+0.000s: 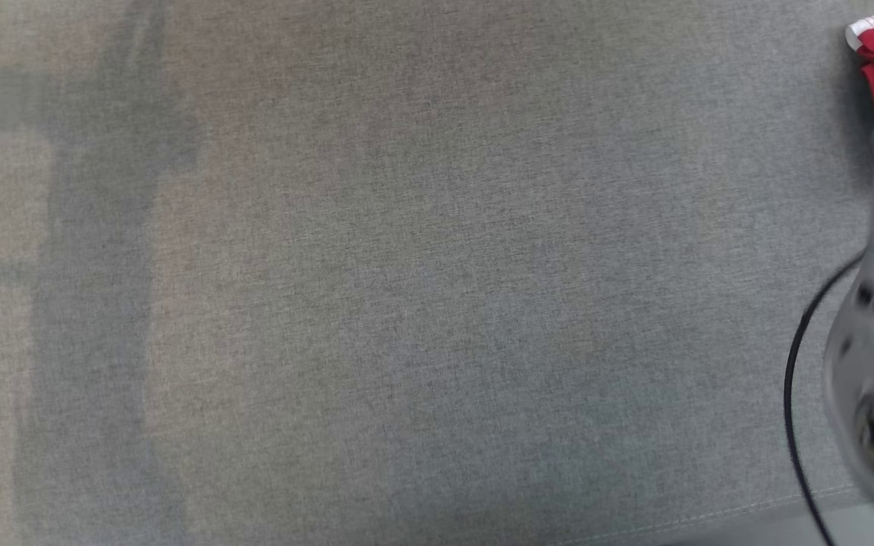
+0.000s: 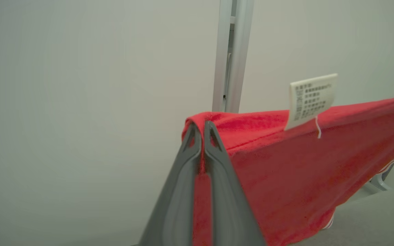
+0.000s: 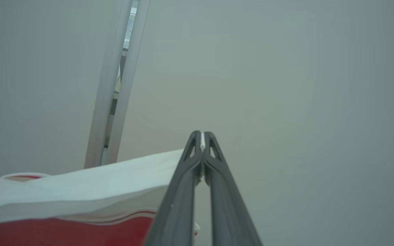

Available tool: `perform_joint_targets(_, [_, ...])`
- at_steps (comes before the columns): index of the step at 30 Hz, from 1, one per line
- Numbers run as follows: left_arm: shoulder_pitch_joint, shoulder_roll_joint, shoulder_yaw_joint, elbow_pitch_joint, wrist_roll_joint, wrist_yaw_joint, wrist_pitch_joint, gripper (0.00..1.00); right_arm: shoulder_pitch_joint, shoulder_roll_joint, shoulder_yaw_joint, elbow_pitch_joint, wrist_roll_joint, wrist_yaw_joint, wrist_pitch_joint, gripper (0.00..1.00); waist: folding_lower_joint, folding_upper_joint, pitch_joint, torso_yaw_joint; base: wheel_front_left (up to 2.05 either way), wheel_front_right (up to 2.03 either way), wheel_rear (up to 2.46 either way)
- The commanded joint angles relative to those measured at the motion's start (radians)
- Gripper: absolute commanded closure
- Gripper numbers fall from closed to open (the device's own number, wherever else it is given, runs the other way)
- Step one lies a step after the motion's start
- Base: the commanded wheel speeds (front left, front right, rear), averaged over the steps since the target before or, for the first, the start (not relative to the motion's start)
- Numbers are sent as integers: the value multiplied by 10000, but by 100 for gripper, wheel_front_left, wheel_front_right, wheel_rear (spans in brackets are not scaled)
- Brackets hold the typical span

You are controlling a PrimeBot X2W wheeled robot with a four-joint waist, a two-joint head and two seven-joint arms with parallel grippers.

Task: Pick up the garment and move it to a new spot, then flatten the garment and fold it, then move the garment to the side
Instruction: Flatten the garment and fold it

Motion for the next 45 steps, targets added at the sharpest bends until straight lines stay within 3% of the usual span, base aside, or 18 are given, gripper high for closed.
perform_joint_targets(1, [964,-75,117,-106,-83,-22,-35,100,854,-44,109,-299,343,-20,-40,100,-3,0,-122,-66,0,0,0])
perform_joint_targets(9, [5391,-1086,314,-150,-338,-22,-37,100,6087,-39,221,-1601,1930,-20,-42,100,-3,0,-816,31,0,0,0])
perform_joint_targets(17, [8027,-2025,858,86,8,-22,-39,100,9750,-38,456,-1429,3168,-20,-43,100,-3,0,-1798,-78,0,0,0])
perform_joint_targets(23, [9636,-2660,1226,258,693,-22,-15,100,11470,-33,243,-1147,4041,-20,-43,100,-3,0,-2733,-130,0,0,0])
perform_joint_targets(33, [12008,-3518,2221,388,1427,-1,-14,100,13586,-49,319,-661,4270,-20,-44,100,-3,0,-4291,-229,0,0,0])
perform_joint_targets(45, [13153,-4082,2896,-145,2099,-1,-26,100,15021,-53,-47,-785,4411,-20,-44,100,-3,0,-5056,-93,0,0,0])
